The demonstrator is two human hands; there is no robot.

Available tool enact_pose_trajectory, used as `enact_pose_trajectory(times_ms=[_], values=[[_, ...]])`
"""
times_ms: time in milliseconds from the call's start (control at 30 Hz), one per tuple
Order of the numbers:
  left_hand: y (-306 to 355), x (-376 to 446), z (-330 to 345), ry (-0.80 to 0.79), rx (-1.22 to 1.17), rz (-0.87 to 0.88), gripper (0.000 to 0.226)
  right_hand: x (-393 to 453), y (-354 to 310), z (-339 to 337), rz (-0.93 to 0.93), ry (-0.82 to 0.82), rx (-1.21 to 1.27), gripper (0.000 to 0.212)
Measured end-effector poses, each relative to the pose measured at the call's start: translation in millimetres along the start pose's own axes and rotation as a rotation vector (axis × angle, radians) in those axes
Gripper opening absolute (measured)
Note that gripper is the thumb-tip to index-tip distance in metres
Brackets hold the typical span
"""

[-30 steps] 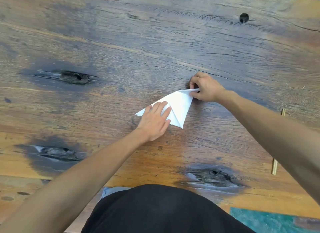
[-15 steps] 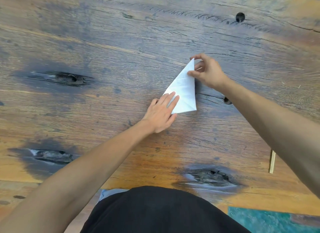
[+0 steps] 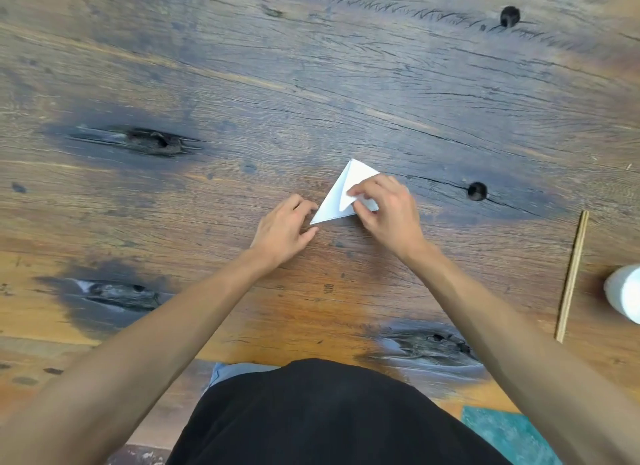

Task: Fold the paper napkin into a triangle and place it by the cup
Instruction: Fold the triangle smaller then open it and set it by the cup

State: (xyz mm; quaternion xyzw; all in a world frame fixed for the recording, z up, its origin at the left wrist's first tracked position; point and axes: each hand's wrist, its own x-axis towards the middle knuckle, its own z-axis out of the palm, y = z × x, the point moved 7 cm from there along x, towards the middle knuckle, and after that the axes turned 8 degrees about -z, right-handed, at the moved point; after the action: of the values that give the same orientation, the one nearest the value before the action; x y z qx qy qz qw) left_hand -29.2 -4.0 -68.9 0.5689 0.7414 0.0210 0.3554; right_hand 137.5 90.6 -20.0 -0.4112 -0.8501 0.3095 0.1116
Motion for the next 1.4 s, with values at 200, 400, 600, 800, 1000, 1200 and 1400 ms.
enact_pose_trajectory(times_ms=[200,400,600,800,1000,1200,1400], values=[[1.4,-4.1,1.0,0.058,-0.043,0.005,0.033,-5.7,-5.7,30.5,-0.047,-0.066,-0.059,0.015],[0.9,-7.8,-0.9,0.115,-0.062,0.039,0.027,-3.0,-8.3,48.1,-0.07,-0.152,-0.05,0.017],[-2.2,-9.7,-1.8,0.158,-0.115,0.042,0.026,2.5,-10.4,56.7,-0.075,-0.203,-0.051,0.019],[-3.0,-10.8,-3.2,0.187,-0.143,0.053,0.025,0.5,-8.2,62.2,-0.078,-0.235,-0.057,0.022],[-3.3,-11.8,-1.6,0.197,-0.141,0.078,0.024,-2.0,-5.8,62.9,-0.079,-0.232,-0.053,0.021],[-2.8,-12.8,0.1,0.204,-0.109,0.094,0.023,-3.7,-4.0,61.9,-0.098,-0.211,-0.053,0.019],[0.1,-13.8,-0.6,0.184,-0.088,0.101,0.024,-5.1,-1.9,63.1,-0.113,-0.198,-0.053,0.019]])
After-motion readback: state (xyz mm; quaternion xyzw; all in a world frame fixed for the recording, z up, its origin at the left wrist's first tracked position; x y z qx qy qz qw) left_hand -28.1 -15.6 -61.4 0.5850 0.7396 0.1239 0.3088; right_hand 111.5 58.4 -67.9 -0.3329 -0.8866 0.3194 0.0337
